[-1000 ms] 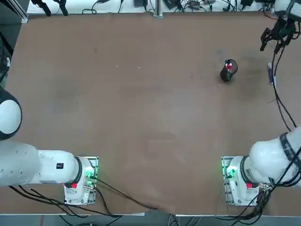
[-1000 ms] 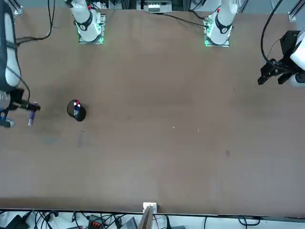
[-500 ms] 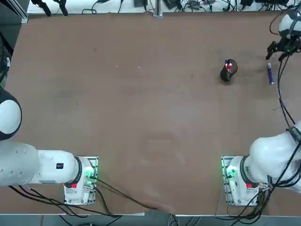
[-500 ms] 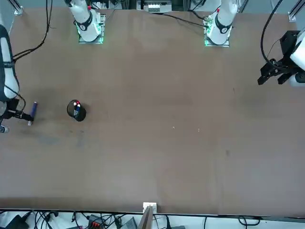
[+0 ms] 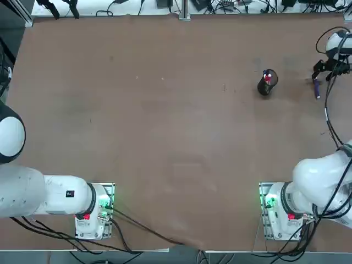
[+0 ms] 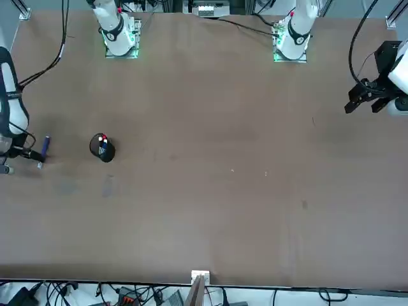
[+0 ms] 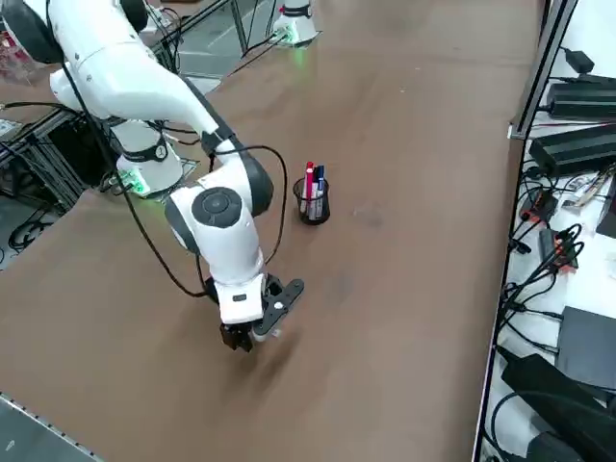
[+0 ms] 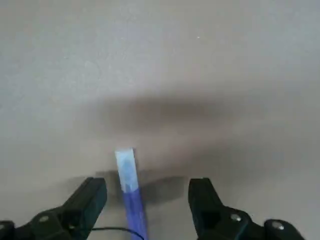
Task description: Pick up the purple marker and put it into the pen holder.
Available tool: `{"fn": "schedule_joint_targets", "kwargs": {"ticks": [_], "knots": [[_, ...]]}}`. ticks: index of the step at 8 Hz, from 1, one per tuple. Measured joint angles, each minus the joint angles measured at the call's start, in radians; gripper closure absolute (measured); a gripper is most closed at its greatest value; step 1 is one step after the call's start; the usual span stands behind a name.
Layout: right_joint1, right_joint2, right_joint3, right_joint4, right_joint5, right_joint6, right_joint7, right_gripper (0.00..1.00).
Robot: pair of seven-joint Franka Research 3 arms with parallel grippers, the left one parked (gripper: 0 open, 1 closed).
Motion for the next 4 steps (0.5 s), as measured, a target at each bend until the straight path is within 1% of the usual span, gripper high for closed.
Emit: {"fn": "schedule_joint_targets", "kwargs": {"ticks": [2,3,4], "knots": [[0.002,0.005,0.032,0.000,0.033,0.014,0.002,0.02],[0.002,0.005,0.038,0.000,0.038,0.015,0.002,0.03],[0.000,0.006,0.038,0.000,0.038,0.015,0.002,0.07]]}}
